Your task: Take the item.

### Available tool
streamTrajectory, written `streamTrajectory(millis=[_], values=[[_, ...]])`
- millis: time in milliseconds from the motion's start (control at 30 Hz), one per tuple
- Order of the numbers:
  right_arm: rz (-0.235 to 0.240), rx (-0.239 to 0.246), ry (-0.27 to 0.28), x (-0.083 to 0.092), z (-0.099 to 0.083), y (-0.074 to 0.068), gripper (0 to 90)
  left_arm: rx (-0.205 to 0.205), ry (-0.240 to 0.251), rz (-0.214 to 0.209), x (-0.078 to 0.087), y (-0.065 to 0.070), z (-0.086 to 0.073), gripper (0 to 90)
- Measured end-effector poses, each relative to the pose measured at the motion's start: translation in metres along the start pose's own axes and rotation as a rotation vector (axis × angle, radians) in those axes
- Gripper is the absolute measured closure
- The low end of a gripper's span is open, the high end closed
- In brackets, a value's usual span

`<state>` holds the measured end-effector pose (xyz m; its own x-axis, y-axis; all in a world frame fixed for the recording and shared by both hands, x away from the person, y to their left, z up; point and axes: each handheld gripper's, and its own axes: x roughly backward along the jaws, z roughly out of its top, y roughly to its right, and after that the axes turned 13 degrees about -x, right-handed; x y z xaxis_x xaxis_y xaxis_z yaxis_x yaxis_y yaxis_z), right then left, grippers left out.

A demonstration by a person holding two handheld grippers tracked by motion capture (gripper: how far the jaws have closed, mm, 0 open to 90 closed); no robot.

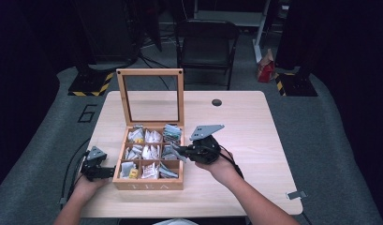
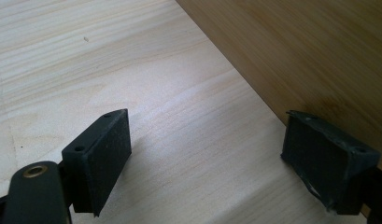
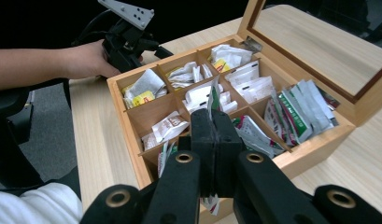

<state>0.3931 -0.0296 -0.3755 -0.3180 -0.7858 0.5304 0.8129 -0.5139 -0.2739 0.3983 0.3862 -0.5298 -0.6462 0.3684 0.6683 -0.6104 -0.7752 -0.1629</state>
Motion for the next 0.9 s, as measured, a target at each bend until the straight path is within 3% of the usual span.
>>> streamTrajectory(millis=[367,900], values=[[-0.049,-0.029,0.038,0.024,0.000,0.014,89.7,0.000,0.000,0.000,0.000,0.000,0.000,15.2],[-0.123,-0.054,0.062,0.044,-0.009,0.037,89.7,0.000,0.000,0.000,0.000,0.000,0.000,15.2]])
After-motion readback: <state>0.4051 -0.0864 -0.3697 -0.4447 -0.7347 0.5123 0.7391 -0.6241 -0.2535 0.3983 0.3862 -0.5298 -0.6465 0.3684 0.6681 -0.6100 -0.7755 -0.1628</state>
